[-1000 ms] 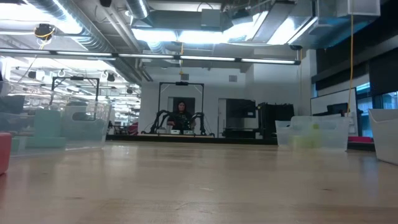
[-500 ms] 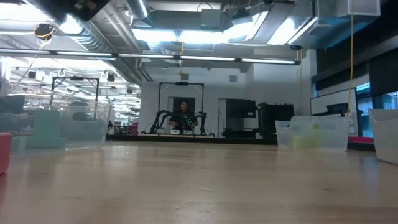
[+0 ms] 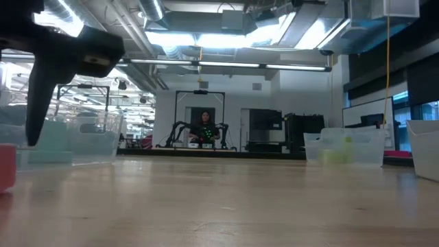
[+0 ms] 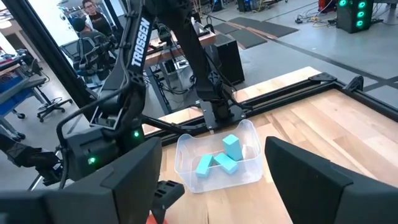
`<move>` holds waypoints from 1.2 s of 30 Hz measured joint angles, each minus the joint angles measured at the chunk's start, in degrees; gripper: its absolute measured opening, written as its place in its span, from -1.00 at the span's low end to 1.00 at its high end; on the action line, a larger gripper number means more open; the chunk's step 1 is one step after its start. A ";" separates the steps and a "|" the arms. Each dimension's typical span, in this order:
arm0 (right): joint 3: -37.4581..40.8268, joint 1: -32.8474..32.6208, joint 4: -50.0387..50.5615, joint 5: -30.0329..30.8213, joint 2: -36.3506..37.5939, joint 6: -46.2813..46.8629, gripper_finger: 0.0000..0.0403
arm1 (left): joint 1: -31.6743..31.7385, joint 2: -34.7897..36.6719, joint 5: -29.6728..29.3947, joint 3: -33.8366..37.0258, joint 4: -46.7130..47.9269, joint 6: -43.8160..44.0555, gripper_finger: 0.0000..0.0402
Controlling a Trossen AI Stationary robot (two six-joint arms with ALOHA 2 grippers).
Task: Sort & place blocks by color
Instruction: Put the orange block into the gray bin
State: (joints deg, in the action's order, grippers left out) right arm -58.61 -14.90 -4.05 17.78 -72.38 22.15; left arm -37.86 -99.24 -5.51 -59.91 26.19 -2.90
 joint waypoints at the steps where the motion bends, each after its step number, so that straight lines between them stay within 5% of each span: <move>1: 0.00 0.00 0.00 0.02 0.00 0.00 0.44 | 0.03 -0.28 0.22 -0.06 -0.08 -0.72 0.01; 26: 0.00 0.00 -0.28 0.11 0.04 0.04 0.44 | 1.69 -5.11 5.30 0.05 -2.85 -2.07 0.00; 36: 0.00 0.00 -0.32 0.11 0.12 -0.25 0.44 | 4.60 -4.31 8.43 -0.02 -1.01 2.85 -0.39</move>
State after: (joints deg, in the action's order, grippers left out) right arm -58.61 -14.90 -4.38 17.89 -72.26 21.90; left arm -33.26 -103.55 2.92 -59.92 25.18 -0.05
